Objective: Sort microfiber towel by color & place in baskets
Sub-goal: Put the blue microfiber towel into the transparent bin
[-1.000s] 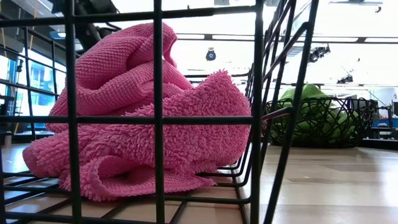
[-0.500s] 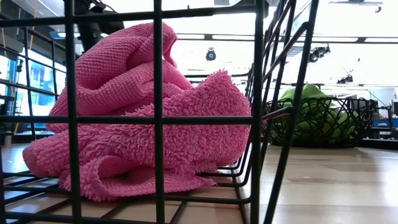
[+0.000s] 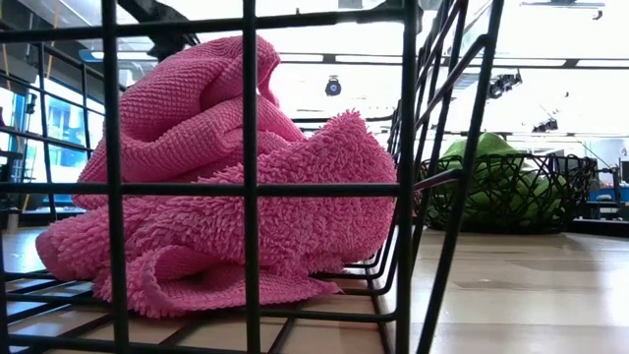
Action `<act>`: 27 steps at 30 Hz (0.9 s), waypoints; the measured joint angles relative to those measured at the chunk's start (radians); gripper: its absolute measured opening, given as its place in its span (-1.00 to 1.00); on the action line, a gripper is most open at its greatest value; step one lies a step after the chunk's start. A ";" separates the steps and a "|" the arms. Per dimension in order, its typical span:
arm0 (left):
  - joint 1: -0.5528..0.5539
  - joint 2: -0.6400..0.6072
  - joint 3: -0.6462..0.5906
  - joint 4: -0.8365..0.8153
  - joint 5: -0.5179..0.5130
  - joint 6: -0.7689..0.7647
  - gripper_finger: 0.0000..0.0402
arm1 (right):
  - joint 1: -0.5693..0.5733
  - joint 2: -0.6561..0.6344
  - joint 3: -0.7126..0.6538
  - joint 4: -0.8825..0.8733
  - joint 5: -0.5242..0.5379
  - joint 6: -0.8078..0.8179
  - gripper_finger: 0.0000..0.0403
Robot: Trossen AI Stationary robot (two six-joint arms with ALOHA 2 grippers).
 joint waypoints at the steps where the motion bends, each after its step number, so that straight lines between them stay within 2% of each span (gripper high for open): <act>1: 0.000 0.010 -0.001 -0.010 0.003 -0.001 -1.00 | 0.000 0.000 0.000 0.000 -0.003 0.007 0.48; 13: 0.012 0.021 -0.130 0.009 0.018 -0.053 -1.00 | 0.001 0.000 0.000 0.000 -0.004 0.027 0.48; 27: 0.015 0.020 -0.238 0.171 0.018 -0.104 -0.99 | 0.001 0.000 0.000 0.000 -0.003 0.090 0.48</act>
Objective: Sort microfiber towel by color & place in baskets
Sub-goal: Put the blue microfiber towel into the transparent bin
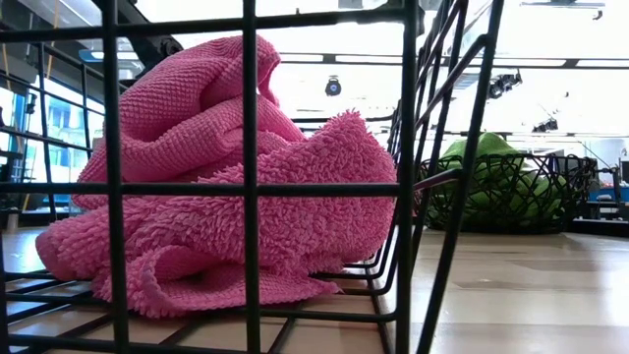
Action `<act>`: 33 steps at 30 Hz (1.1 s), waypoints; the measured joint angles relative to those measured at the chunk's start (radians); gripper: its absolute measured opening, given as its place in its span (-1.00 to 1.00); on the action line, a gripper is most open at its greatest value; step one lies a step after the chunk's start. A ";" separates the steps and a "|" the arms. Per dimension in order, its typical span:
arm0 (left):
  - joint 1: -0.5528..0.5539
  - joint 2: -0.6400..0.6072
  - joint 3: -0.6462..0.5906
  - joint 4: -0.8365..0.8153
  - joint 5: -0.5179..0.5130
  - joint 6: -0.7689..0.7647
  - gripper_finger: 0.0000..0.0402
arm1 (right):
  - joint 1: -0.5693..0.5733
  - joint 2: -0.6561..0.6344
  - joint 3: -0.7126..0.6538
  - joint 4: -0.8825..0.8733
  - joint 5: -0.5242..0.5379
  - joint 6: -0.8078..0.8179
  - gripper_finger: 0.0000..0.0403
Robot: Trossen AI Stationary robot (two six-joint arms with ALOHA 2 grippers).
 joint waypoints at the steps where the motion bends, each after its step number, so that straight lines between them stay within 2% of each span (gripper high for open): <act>1: 0.000 0.000 0.000 0.000 -0.002 0.004 -0.98 | 0.000 0.000 0.000 0.000 0.000 0.006 0.48; 4: -0.009 -0.006 0.000 0.002 -0.006 0.008 -0.89 | 0.000 0.000 0.000 0.000 0.000 0.011 0.48; 9: -0.010 -0.042 -0.003 0.006 -0.003 0.002 -0.59 | 0.000 0.000 0.000 0.000 0.000 0.010 0.48; 14: -0.007 -0.107 -0.005 0.001 -0.003 0.014 -0.29 | 0.000 0.000 0.000 0.000 0.000 0.003 0.48; 19: 0.000 -0.178 -0.005 -0.005 -0.007 0.026 -0.08 | 0.000 0.000 0.000 0.000 0.000 -0.007 0.48; 26: 0.000 -0.256 -0.005 0.000 -0.015 -0.012 0.10 | 0.000 0.000 0.000 0.000 -0.020 -0.009 0.48; 33: 0.000 -0.318 -0.004 0.001 0.000 -0.028 0.12 | 0.000 0.000 0.000 0.000 -0.022 -0.014 0.48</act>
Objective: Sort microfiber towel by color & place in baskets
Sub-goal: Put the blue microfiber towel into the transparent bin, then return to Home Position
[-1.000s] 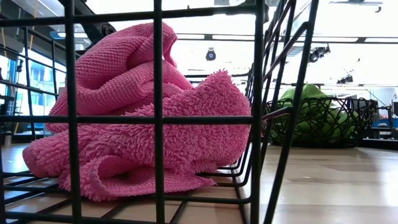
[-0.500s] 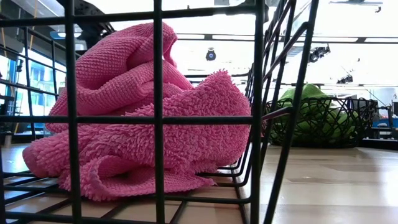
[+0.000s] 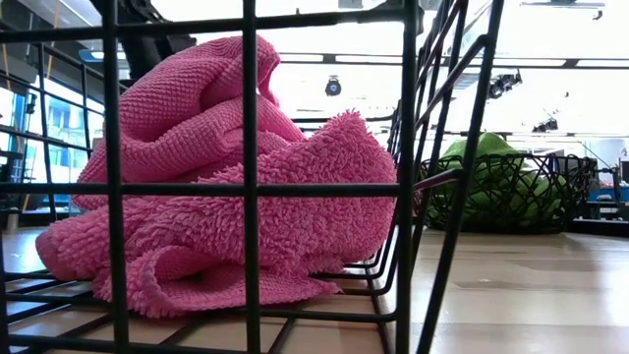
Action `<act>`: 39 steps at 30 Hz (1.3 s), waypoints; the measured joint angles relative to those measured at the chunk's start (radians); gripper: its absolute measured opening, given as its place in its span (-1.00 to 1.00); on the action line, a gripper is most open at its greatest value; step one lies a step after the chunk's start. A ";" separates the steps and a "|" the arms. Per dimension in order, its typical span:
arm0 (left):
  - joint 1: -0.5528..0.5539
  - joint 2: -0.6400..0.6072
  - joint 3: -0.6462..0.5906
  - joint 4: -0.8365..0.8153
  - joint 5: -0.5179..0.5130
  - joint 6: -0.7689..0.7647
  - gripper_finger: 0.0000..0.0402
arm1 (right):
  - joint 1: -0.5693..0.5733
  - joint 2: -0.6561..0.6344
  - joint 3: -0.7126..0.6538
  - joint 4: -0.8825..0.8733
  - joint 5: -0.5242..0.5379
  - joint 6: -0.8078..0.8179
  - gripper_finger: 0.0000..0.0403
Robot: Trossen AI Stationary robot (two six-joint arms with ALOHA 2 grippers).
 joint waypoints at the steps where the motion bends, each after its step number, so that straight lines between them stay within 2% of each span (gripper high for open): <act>1: 0.000 -0.012 0.000 0.001 0.001 -0.008 0.12 | 0.000 0.000 0.000 0.000 0.000 -0.001 0.48; 15: -0.001 -0.209 0.002 0.049 0.000 -0.073 0.12 | 0.000 0.000 0.000 0.031 -0.002 0.009 0.48; 18: -0.001 -0.259 0.002 0.125 0.002 -0.107 0.12 | 0.000 0.000 0.000 0.041 -0.004 -0.001 0.48; 23: -0.030 -0.325 0.002 0.353 0.029 -0.143 0.12 | -0.008 0.000 0.000 0.116 -0.005 -0.034 0.48; 30: -0.184 -0.330 0.002 0.697 0.104 0.022 0.12 | -0.076 -0.047 0.000 0.207 -0.011 -0.053 0.48; 35: -0.397 -0.329 0.002 0.901 0.108 0.219 0.12 | -0.134 -0.122 0.000 0.191 -0.041 -0.060 0.48; 39: -0.565 -0.329 0.002 0.949 0.105 0.327 0.12 | -0.169 -0.193 0.001 0.162 -0.041 -0.080 0.48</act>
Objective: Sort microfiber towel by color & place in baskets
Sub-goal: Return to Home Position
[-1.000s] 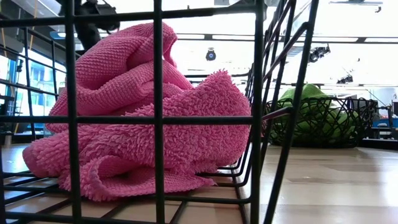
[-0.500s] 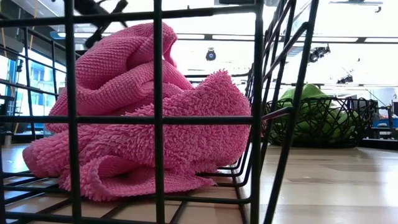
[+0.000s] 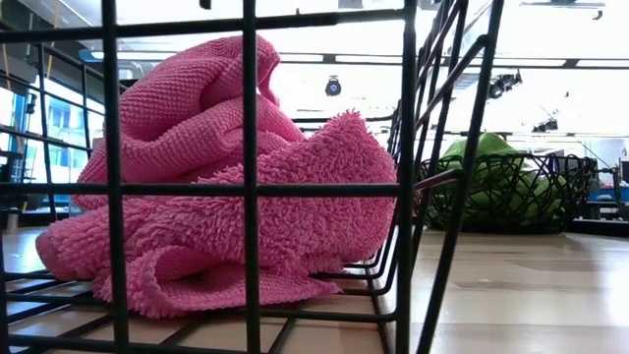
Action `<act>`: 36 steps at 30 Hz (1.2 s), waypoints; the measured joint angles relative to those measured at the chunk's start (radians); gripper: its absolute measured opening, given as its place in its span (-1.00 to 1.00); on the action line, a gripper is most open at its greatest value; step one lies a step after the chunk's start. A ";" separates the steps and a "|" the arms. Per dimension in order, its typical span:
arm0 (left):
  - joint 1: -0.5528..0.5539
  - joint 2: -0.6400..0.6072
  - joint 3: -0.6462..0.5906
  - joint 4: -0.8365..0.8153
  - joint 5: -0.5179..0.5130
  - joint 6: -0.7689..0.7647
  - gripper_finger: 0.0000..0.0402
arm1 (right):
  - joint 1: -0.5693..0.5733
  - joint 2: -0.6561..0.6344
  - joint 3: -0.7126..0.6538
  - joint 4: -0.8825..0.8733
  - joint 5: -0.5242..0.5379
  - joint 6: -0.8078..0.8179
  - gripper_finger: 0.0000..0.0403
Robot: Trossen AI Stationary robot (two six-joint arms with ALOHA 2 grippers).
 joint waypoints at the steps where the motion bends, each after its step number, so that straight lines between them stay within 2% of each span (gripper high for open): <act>1: -0.037 0.000 0.000 -0.001 -0.001 0.013 0.12 | -0.005 -0.017 0.000 -0.009 0.000 -0.006 0.48; 5: -0.176 -0.007 -0.050 0.071 -0.001 0.043 0.12 | -0.020 -0.080 0.000 -0.055 0.000 -0.011 0.48; 9: -0.278 -0.024 -0.157 0.204 -0.009 0.061 0.09 | -0.021 -0.121 0.000 -0.093 0.000 -0.012 0.48; 13: -0.316 -0.047 -0.303 0.364 -0.017 0.052 -0.04 | -0.021 -0.134 0.000 -0.102 0.000 -0.009 0.48; 16: -0.313 -0.098 -0.401 0.467 -0.019 0.049 -0.20 | -0.021 -0.133 0.000 -0.114 0.000 -0.009 0.39; 20: -0.287 -0.212 -0.516 0.491 -0.025 0.082 -0.53 | -0.021 -0.128 0.000 -0.128 -0.011 -0.028 0.06; 24: -0.260 -0.348 -0.626 0.496 -0.025 0.103 -0.92 | -0.021 -0.130 0.000 -0.126 -0.043 -0.035 -0.58; 26: -0.252 -0.408 -0.681 0.498 -0.028 0.097 -0.95 | -0.020 -0.130 0.000 -0.131 -0.069 -0.044 -0.88; 30: -0.246 -0.504 -0.791 0.535 -0.065 0.096 -0.98 | 0.000 -0.129 0.000 -0.170 -0.091 -0.027 -0.91; 36: -0.246 -0.565 -0.937 0.732 -0.086 0.067 -1.00 | 0.058 -0.129 0.000 -0.177 -0.093 0.021 -0.97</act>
